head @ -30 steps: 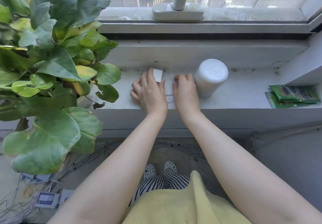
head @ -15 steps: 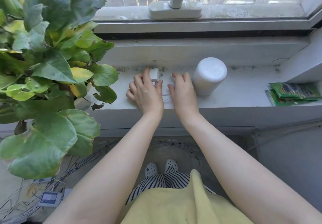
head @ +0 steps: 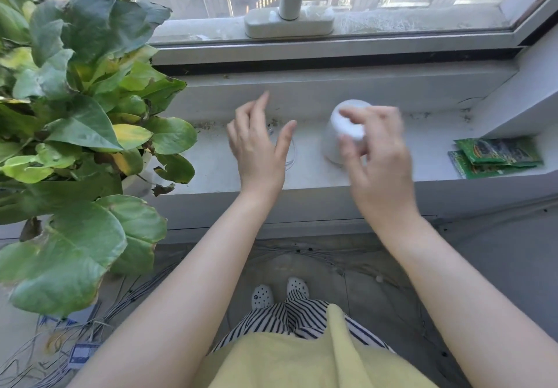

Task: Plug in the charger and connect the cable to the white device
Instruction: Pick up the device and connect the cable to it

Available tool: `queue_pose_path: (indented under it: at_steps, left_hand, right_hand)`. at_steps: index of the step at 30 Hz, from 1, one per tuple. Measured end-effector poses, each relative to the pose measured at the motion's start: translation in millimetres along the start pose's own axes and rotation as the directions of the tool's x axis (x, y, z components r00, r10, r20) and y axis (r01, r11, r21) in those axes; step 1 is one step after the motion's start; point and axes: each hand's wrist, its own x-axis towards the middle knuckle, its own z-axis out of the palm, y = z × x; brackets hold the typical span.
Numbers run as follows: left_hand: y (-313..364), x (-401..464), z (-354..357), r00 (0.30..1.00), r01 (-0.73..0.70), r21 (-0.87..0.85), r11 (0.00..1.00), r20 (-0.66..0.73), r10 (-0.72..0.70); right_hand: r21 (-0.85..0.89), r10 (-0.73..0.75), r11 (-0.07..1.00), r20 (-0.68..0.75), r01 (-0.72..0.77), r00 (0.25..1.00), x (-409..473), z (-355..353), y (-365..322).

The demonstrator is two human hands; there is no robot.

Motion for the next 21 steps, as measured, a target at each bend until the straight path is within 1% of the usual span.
queue_pose_path:
  at_steps: [2,3,6,9,12,14,18,21]
  left_hand:
    - [12,7,-2,0.986,-0.106,-0.123,0.987,0.113,0.12]
    - [18,10,-2,0.97,-0.133,-0.178,0.975,0.181,0.165]
    - [29,15,6,0.9,-0.149,-0.28,0.948,0.358,0.247]
    - [31,16,15,0.845,-0.135,-0.297,0.945,0.464,0.267]
    - [30,14,23,0.814,-0.15,-0.281,0.948,0.509,0.28]
    - [28,13,27,0.812,-0.138,-0.269,0.953,0.52,0.265]
    - [24,12,30,0.828,-0.101,-0.266,0.959,0.512,0.229]
    - [22,11,30,0.837,-0.11,-0.253,0.961,0.497,0.227]
  right_hand:
    - [-0.002,0.044,0.999,-0.041,-0.044,0.998,7,-22,26]
    - [0.006,0.076,0.997,-0.02,-0.076,0.997,10,-29,40]
    - [0.059,0.172,0.981,0.155,-0.183,0.973,17,-37,73]
    - [0.099,0.21,0.962,0.328,-0.254,0.921,21,-35,91]
    - [0.119,0.175,0.962,0.422,-0.246,0.89,23,-28,100]
    - [0.134,0.152,0.963,0.449,-0.235,0.88,23,-22,103]
    - [0.162,0.143,0.957,0.461,-0.242,0.876,25,-13,106]
    - [0.173,0.144,0.955,0.436,-0.24,0.888,26,-9,106]
